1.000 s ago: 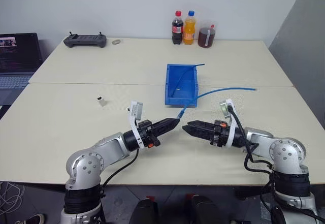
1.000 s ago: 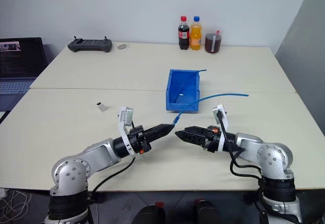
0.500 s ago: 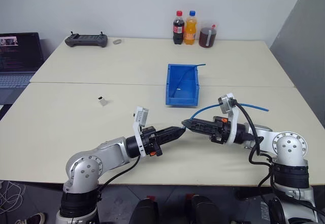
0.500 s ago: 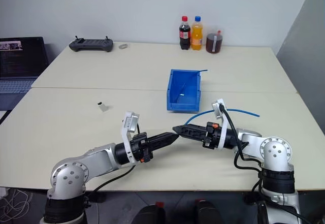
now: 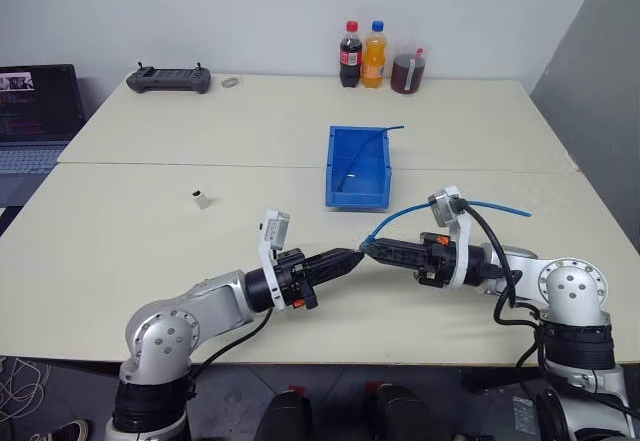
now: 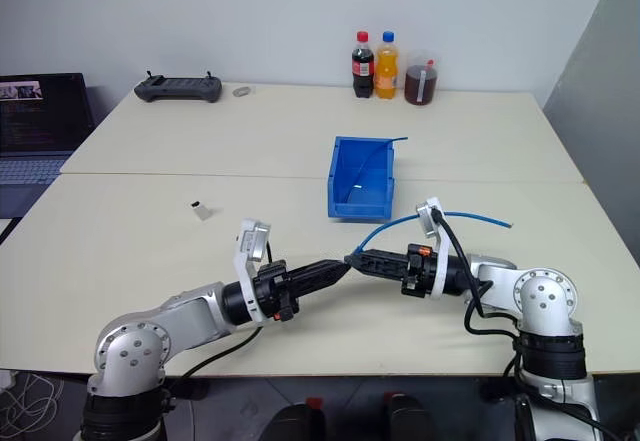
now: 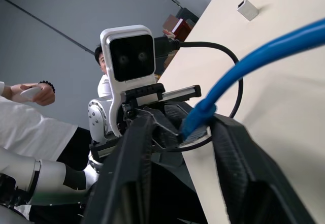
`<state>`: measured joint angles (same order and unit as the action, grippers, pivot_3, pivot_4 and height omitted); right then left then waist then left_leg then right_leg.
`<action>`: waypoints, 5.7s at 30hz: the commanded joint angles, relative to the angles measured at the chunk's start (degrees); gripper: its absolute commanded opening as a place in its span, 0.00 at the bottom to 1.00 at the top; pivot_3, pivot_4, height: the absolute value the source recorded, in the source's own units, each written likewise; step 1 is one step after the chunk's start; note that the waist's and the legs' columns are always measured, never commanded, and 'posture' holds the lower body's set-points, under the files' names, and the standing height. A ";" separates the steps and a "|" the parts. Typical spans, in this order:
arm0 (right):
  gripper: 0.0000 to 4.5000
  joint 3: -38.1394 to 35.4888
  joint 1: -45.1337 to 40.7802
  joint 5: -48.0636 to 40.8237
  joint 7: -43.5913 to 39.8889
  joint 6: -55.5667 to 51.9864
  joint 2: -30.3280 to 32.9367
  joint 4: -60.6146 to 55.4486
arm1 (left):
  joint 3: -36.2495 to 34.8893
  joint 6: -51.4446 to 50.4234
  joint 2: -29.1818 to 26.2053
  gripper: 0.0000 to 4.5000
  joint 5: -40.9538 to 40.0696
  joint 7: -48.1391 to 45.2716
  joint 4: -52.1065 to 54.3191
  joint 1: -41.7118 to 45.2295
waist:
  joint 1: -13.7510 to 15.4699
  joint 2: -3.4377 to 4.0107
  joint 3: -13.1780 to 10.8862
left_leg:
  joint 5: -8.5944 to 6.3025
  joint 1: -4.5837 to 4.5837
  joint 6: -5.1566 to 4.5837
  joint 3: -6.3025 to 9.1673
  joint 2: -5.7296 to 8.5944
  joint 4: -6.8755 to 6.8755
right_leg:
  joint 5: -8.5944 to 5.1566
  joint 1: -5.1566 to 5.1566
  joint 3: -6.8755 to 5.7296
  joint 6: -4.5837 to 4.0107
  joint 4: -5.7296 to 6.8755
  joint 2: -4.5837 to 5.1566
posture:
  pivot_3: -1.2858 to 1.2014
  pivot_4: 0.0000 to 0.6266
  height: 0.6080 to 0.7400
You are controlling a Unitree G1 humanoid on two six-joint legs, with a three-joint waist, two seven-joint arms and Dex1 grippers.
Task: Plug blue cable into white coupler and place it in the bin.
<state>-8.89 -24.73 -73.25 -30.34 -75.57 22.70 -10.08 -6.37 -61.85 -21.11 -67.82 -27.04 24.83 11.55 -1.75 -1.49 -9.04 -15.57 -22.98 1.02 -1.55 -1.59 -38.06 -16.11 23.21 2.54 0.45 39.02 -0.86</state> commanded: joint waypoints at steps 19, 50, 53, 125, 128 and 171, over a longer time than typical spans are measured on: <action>0.04 0.84 -1.49 -0.70 -1.79 1.83 -0.07 -0.55 | 1.03 2.92 -1.30 0.13 -0.23 -0.32 1.67 0.46 | 0.00 0.00 0.00 | 0.00 0.00 0.00 0.00 0.00 0.01 | -0.01 0.00 0.01 0.02 -0.02 0.00 | 0.52 0.24 1.00; 0.04 0.32 -7.82 2.60 -8.64 2.79 7.29 5.45 | -2.81 24.93 -1.72 0.99 46.85 32.29 0.33 -9.61 | 0.16 -0.09 -0.15 | -0.01 -0.02 -0.02 -0.08 0.00 0.10 | 0.01 0.03 0.06 -0.04 -0.12 0.09 | 0.52 0.24 1.00; 0.04 1.13 -8.58 3.57 -9.49 3.11 7.19 6.24 | -4.13 25.97 2.97 0.99 51.64 38.73 -3.53 -8.02 | 0.18 -0.13 -0.17 | -0.02 -0.06 -0.02 -0.06 -0.01 0.09 | 0.13 0.04 0.04 -0.22 -0.14 0.12 | 0.52 0.24 1.00; 0.04 12.57 -10.69 21.94 -12.50 16.24 4.48 -3.49 | 18.52 38.67 -14.98 0.18 46.55 -29.06 -15.35 3.47 | 0.26 -0.21 -0.34 | 0.01 -0.08 0.05 -0.06 0.00 0.09 | 0.18 0.10 -0.06 -0.19 -0.07 0.14 | 0.52 0.24 1.00; 0.04 16.93 -10.43 27.81 -14.50 21.85 4.50 -3.31 | 21.09 44.41 -15.15 0.18 48.17 -36.05 -20.33 5.08 | 0.10 -0.20 -0.34 | 0.01 -0.06 0.04 -0.04 -0.03 0.10 | 0.16 0.10 -0.07 -0.22 -0.06 0.10 | 0.52 0.24 1.00; 0.04 30.92 -1.74 55.40 -22.90 45.97 1.54 0.74 | 22.53 61.61 -9.76 0.18 57.70 -44.75 -41.72 12.74 | 0.30 -0.22 -0.33 | 0.00 -0.05 0.00 0.03 0.01 -0.07 | 0.16 0.05 -0.12 -0.22 0.03 0.09 | 0.52 0.24 1.00</action>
<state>22.11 -26.68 -18.68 -53.22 -30.46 24.21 -8.61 16.82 -0.45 -31.17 -11.28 -72.94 -16.28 24.39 -1.45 -1.71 -9.37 -15.56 -23.02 1.01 -1.52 -1.58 -38.13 -15.95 23.26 2.41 0.22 39.05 -0.77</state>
